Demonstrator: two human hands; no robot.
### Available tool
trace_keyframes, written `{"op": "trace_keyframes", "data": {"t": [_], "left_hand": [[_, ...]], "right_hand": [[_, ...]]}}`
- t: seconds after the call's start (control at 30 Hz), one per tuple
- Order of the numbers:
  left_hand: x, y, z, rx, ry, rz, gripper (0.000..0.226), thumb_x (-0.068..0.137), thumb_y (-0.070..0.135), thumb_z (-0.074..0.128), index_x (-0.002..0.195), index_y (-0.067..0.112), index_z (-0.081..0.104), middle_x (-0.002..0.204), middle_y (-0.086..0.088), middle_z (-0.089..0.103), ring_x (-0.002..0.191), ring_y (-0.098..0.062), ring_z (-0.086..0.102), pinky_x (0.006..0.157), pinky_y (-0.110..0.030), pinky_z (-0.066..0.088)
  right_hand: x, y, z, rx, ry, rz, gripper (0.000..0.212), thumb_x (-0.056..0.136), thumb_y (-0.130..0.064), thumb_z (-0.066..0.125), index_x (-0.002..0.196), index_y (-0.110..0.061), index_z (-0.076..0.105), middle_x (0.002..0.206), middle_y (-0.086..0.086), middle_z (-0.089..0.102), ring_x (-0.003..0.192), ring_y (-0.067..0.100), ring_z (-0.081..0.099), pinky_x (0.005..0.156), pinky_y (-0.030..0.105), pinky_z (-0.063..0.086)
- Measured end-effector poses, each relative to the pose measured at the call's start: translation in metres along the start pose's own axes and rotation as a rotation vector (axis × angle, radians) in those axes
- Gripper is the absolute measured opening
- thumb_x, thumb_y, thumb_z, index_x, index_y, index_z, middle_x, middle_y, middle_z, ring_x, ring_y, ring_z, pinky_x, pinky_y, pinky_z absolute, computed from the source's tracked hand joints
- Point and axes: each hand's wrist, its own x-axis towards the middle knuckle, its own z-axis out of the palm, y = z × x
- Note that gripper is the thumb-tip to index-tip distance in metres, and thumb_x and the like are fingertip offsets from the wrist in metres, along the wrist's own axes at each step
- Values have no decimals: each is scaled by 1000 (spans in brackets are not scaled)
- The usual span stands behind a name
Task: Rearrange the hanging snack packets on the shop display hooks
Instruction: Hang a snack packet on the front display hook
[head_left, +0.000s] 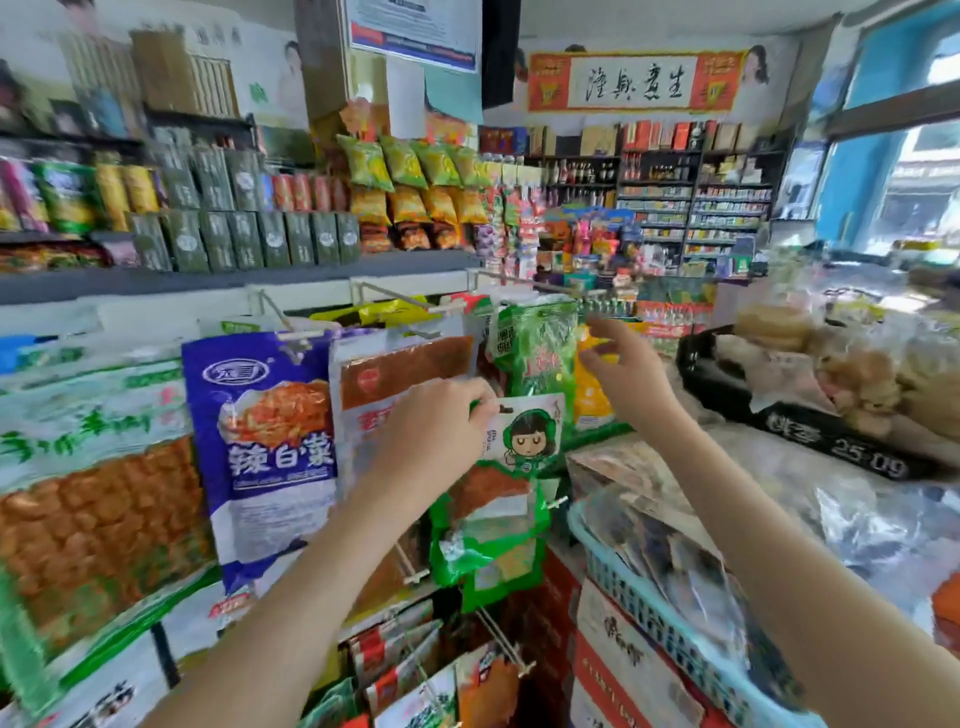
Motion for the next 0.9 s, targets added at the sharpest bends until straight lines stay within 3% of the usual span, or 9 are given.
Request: {"op": "trace_keyframes", "data": {"t": [0.1, 0.17, 0.27, 0.47, 0.57, 0.63, 0.67, 0.77, 0.9], "left_hand": [[16, 11, 14, 42, 31, -96, 18, 94, 31, 49, 91, 28, 67, 54, 12, 39, 48, -9, 36, 48, -28, 25], [25, 17, 21, 57, 63, -157, 17, 93, 31, 51, 89, 28, 67, 54, 13, 42, 52, -12, 44, 48, -27, 26], [33, 25, 32, 61, 99, -235, 18, 93, 29, 51, 86, 27, 67, 52, 12, 48, 46, -3, 42, 44, -24, 27], [48, 39, 37, 43, 66, -302, 15, 92, 31, 55, 91, 26, 69, 68, 2, 69, 40, -9, 45, 47, -24, 38], [56, 43, 32, 47, 77, -294, 14, 91, 31, 56, 89, 26, 69, 57, 7, 62, 34, -5, 39, 42, -19, 35], [58, 44, 28, 32, 86, -283, 15, 91, 32, 57, 90, 24, 70, 52, 5, 59, 31, -6, 37, 46, -25, 38], [59, 44, 27, 25, 87, -275, 16, 90, 33, 57, 90, 25, 70, 53, 3, 60, 31, -7, 37, 45, -25, 36], [60, 47, 26, 38, 60, -248, 16, 90, 35, 57, 89, 26, 70, 59, 2, 64, 31, -7, 38, 39, -18, 27], [63, 55, 29, 20, 39, -209, 15, 90, 35, 58, 88, 26, 70, 68, 0, 68, 36, -8, 41, 44, -25, 33]], "right_hand": [[44, 12, 6, 20, -110, -10, 49, 96, -20, 48, 142, -17, 34, 144, 4, 39, 129, 21, 39, 101, 37, 39], [68, 21, 11, -12, -193, -16, 50, 96, -22, 47, 143, -14, 30, 148, 9, 33, 129, 26, 39, 103, 43, 38], [90, 32, 18, -101, -248, -118, 38, 94, -21, 49, 130, -8, 44, 132, 15, 46, 103, 27, 50, 89, 43, 44], [114, 32, 14, -360, -183, -251, 28, 93, -30, 53, 112, -12, 64, 123, 12, 47, 123, 31, 33, 99, 44, 25], [112, 29, 6, -268, -198, -262, 23, 94, -27, 53, 106, -13, 67, 96, 1, 56, 116, 28, 42, 96, 39, 22], [105, 29, -2, -223, -210, -267, 17, 95, -24, 51, 90, -18, 66, 70, -12, 47, 102, 25, 51, 94, 36, 21], [102, 29, -7, -205, -206, -275, 17, 95, -22, 49, 87, -20, 64, 69, -14, 48, 98, 25, 53, 93, 34, 20], [96, 26, -26, -171, -196, -317, 19, 96, -15, 47, 109, -17, 61, 95, -2, 63, 98, 26, 54, 92, 32, 24], [90, 27, -50, -88, -260, -319, 27, 96, -6, 42, 112, -16, 61, 111, 14, 62, 85, 34, 58, 65, 35, 47]]}}
